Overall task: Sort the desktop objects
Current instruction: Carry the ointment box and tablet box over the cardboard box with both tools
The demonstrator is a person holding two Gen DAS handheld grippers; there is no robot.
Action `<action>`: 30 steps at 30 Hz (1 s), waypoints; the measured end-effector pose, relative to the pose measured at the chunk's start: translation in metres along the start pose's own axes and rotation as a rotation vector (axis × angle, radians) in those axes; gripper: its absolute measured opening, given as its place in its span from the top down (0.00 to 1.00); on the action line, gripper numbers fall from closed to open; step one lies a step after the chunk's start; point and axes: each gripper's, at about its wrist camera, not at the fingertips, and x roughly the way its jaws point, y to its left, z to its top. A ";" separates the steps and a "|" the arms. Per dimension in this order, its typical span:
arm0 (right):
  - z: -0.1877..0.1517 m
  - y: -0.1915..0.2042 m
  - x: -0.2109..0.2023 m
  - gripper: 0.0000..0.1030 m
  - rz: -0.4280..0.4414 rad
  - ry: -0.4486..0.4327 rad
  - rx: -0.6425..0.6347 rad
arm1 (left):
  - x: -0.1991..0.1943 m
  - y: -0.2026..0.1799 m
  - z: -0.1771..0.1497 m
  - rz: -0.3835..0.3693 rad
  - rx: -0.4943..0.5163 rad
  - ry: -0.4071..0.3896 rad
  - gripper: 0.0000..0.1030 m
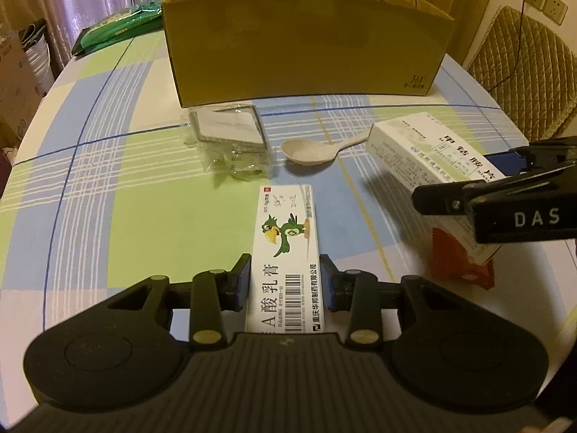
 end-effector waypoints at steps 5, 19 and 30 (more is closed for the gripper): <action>-0.006 -0.001 -0.014 0.34 0.000 -0.011 0.026 | -0.012 -0.005 -0.003 0.000 0.007 -0.009 0.68; -0.013 0.001 -0.047 0.34 -0.003 -0.052 0.051 | -0.047 -0.007 -0.005 0.001 0.006 -0.063 0.68; 0.002 -0.005 -0.072 0.34 -0.021 -0.118 0.044 | -0.069 -0.015 0.031 -0.032 0.070 -0.149 0.68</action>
